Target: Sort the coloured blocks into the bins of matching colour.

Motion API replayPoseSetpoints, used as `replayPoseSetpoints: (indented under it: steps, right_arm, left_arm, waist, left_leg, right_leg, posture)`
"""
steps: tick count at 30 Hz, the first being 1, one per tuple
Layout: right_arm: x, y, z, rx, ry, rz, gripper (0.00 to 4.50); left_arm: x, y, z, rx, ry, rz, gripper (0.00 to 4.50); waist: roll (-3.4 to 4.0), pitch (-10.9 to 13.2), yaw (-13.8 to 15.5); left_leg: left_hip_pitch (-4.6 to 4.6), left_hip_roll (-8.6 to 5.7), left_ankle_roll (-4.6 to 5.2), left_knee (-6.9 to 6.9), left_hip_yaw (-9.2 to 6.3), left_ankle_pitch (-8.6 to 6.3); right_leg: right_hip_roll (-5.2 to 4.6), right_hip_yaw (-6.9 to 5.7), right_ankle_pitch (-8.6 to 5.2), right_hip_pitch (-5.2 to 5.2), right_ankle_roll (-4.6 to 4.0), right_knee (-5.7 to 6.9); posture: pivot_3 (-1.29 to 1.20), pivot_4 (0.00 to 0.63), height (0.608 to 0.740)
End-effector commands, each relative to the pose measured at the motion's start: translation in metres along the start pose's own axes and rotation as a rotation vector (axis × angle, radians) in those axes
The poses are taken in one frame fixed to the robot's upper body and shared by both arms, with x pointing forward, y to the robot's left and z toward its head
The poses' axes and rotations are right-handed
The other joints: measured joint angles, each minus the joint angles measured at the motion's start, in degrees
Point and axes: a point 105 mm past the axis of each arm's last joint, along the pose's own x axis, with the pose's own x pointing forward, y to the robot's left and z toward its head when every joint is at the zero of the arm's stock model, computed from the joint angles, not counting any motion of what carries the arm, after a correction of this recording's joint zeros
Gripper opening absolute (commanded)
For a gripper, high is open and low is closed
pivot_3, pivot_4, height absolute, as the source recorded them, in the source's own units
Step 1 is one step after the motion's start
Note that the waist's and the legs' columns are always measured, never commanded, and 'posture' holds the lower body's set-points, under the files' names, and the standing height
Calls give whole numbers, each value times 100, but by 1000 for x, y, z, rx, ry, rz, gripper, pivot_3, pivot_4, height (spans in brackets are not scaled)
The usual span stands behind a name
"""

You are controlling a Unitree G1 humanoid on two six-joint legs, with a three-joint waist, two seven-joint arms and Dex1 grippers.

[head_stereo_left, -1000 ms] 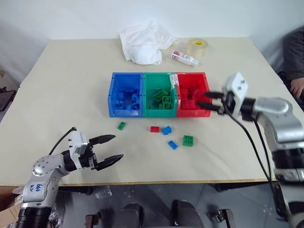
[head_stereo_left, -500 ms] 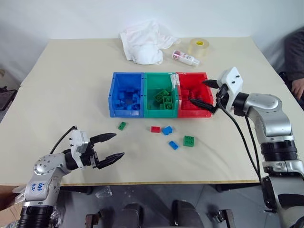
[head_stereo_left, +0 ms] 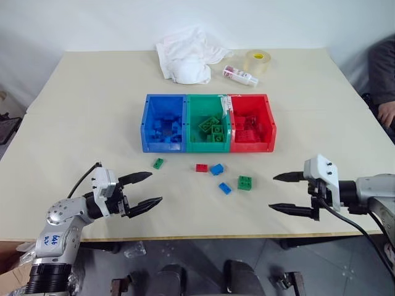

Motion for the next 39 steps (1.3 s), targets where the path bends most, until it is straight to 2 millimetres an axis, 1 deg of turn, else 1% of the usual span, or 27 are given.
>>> replayPoseSetpoints:
  steps: [1,5,8,13,16,17,19,21,25,26,29,31,33,36,39]
  right_arm:
    - [2,1,16,-54,-47,5,4457]
    - [19,-4,17,-54,-59,13,4457]
    - [39,-12,16,-67,-60,1,4457]
    - [67,-23,16,-78,-53,12,4457]
    - [76,-23,14,-81,-42,32,4457]
    - [77,-23,13,-84,-40,40,4082]
    - [78,-23,14,-73,-46,42,3562]
    - [78,-25,15,-75,-51,32,2802]
    - [76,-25,21,-97,-67,21,1472]
    - [76,-26,26,-109,-85,14,1478]
    - [76,-31,55,-138,-174,-23,1479]
    - [77,-40,81,-162,-256,-67,1479]
    - [79,-47,101,-173,-313,-98,1479]
    - [89,-61,124,-188,-370,-145,1479]
    - [98,-73,140,-194,-414,-187,1479]
  left_arm:
    - [0,2,6,28,-15,0,4500]
    - [2,1,7,27,-22,0,4500]
    - [2,0,7,26,-25,3,4500]
    - [1,-2,8,27,-31,20,4500]
    - [0,-5,7,26,-31,28,4500]
    - [0,-5,7,26,-31,31,4500]
    - [-1,-5,7,24,-32,41,4500]
    - [-2,-6,7,22,-32,46,4500]
    - [-1,-7,6,21,-35,48,4500]
    - [0,-7,6,21,-36,47,4500]
    - [2,-6,7,22,-40,43,4500]
    - [4,-5,7,24,-43,40,4500]
    - [5,-5,8,25,-45,37,4500]
    - [6,-5,8,26,-47,36,4500]
    - [7,-6,8,27,-49,36,4500]
  waist:
    - [0,0,-4]
    - [0,0,-6]
    - [-1,0,-10]
    - [-1,0,-11]
    - [-1,0,-9]
    - [-1,0,-5]
    - [-1,0,-9]
    - [-1,0,-14]
    - [-1,0,-14]
    - [-1,0,-14]
    - [-1,0,-21]
    - [-1,0,-45]
    - [-1,0,-47]
    - [-1,0,-46]
    - [-1,0,-35]
  left_leg:
    - [1,0,0,0,1,0]
    - [1,2,0,0,-1,0]
    - [1,1,0,0,-2,0]
    - [0,-1,-1,1,-4,0]
    - [-1,-2,0,0,-6,0]
    - [-1,-2,-1,0,-7,0]
    - [-2,-3,0,0,-9,0]
    - [-2,-3,0,0,-8,0]
    - [-1,-2,-1,0,-7,0]
    - [-1,-2,-1,0,-7,0]
    - [-2,-2,-1,0,-6,0]
    - [-1,0,-2,0,-4,1]
    - [-1,4,-6,-1,-3,1]
    - [-1,4,-6,-2,-6,1]
    - [-1,-2,-6,-2,-9,1]
  right_leg:
    - [0,1,0,0,0,0]
    - [0,0,0,0,0,-1]
    - [0,1,0,-1,0,-2]
    - [-1,1,0,-4,0,-1]
    - [-1,0,0,-5,0,0]
    - [-1,-1,0,-4,0,1]
    - [-2,-2,0,-4,0,1]
    - [-2,-2,0,-3,0,1]
    - [-1,-2,0,-4,0,1]
    - [-1,-2,0,-4,0,1]
    - [-1,-1,0,-5,0,1]
    - [1,0,0,-7,0,2]
    - [5,-1,0,-9,0,2]
    - [4,-2,0,-11,-1,7]
    - [1,-2,0,-11,-1,12]
  posture:
    - [0,150,740]
    - [0,150,740]
    - [0,150,740]
    - [0,150,740]
    - [0,150,740]
    - [0,150,740]
    - [0,150,740]
    - [0,150,740]
    - [0,150,740]
    - [0,150,740]
    - [0,150,740]
    - [0,150,740]
    - [0,150,740]
    - [0,150,740]
    - [0,150,740]
